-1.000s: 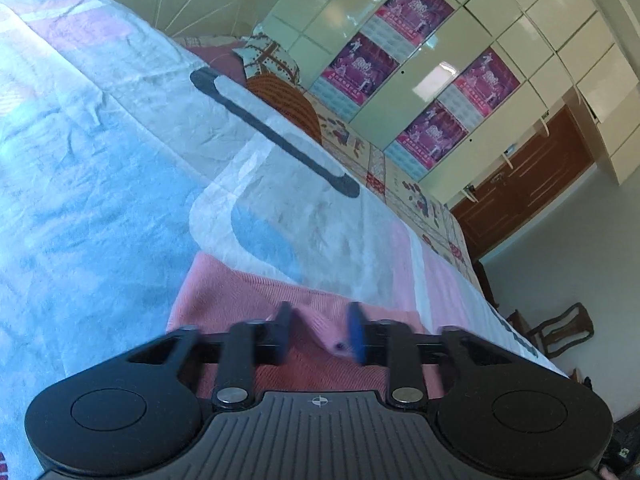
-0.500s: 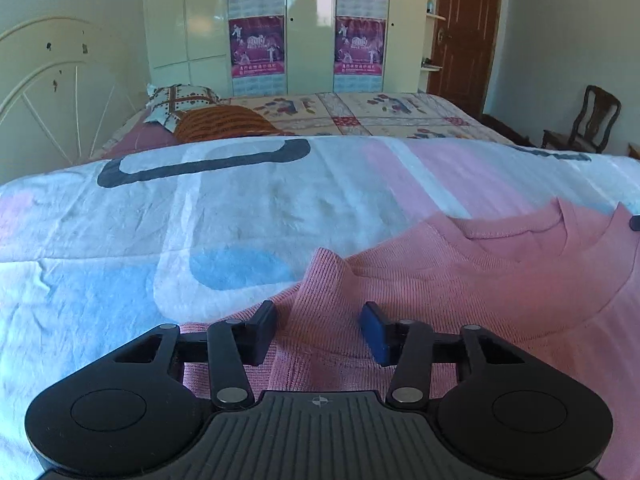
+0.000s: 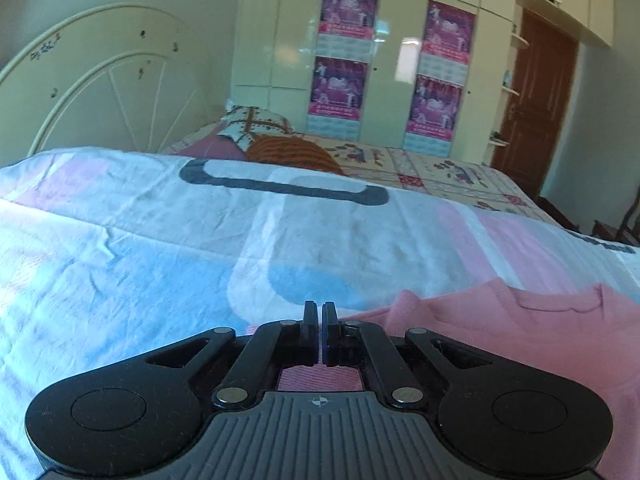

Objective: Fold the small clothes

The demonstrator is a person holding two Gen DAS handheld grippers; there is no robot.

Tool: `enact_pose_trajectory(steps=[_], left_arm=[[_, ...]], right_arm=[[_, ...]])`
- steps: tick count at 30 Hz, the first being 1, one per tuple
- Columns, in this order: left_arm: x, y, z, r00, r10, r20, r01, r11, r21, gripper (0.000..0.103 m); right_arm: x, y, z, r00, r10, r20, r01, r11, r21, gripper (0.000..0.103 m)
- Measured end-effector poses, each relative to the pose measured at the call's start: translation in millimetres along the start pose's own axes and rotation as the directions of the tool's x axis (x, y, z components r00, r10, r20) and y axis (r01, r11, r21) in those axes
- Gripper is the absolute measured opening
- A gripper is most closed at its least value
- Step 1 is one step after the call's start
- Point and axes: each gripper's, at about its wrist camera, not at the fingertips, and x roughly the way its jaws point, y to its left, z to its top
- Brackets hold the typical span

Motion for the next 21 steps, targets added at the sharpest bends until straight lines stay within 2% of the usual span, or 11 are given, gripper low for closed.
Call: enact_pose_trajectory(steps=[3, 4, 7, 9, 11, 12, 15, 16, 17, 19, 21], left_arm=[[-7.4, -13.9, 0.2, 0.998, -0.051, 0.042, 0.048, 0.997, 0.062, 0.086], [-10.0, -19.5, 1.7, 0.996, -0.060, 0.062, 0.054, 0.994, 0.093, 0.086], [-5.7, -30.1, 4.7, 0.995, -0.096, 0.020, 0.092, 0.984, 0.152, 0.074], [6.3, -37.3, 4.8, 0.996, -0.073, -0.047, 0.081, 0.976, 0.203, 0.062], [14.8, -42.5, 3.6, 0.993, -0.067, -0.094, 0.087, 0.970, 0.226, 0.042], [14.5, -44.2, 2.4, 0.990, -0.099, -0.104, 0.121, 0.966, 0.227, 0.007], [-2.1, -52.3, -2.2, 0.992, -0.126, -0.020, 0.127, 0.953, 0.274, 0.003], [-12.4, -47.7, -2.2, 0.987, -0.157, 0.044, 0.143, 0.962, 0.231, 0.002], [-18.5, -42.0, -1.3, 0.988, -0.139, 0.073, 0.124, 0.975, 0.183, 0.002], [-14.7, -25.6, -1.0, 0.996, -0.052, 0.067, 0.048, 0.996, 0.069, 0.003], [0.6, -15.3, -6.1, 1.000, -0.028, 0.002, 0.029, 0.999, -0.015, 0.003]], right_arm=[[-8.7, 1.2, 2.8, 1.000, 0.003, 0.031, -0.003, 1.000, -0.002, 0.048], [-11.7, 0.8, 3.3, 0.999, 0.013, 0.046, -0.013, 1.000, 0.003, 0.053], [-10.9, 0.4, 4.7, 0.998, 0.057, 0.010, -0.057, 0.998, 0.009, 0.027], [-6.7, 4.4, 3.4, 0.998, 0.058, -0.018, -0.058, 0.998, -0.013, 0.029], [-3.4, 5.8, 2.9, 0.998, 0.056, -0.033, -0.057, 0.998, -0.014, 0.032], [-2.4, 5.9, 3.0, 0.998, 0.058, -0.038, -0.058, 0.998, -0.013, 0.032], [-2.0, 11.3, 1.9, 0.998, 0.045, -0.046, -0.048, 0.997, -0.057, 0.021], [-2.5, 12.9, 2.0, 0.998, 0.050, -0.049, -0.054, 0.996, -0.078, 0.008], [-6.7, 14.5, 1.9, 0.998, 0.056, -0.029, -0.059, 0.993, -0.099, 0.007], [-21.0, 11.7, 2.4, 0.996, 0.067, 0.067, -0.061, 0.994, -0.088, 0.007], [-17.0, 9.0, 0.6, 0.996, 0.055, 0.074, -0.049, 0.996, -0.081, 0.007]])
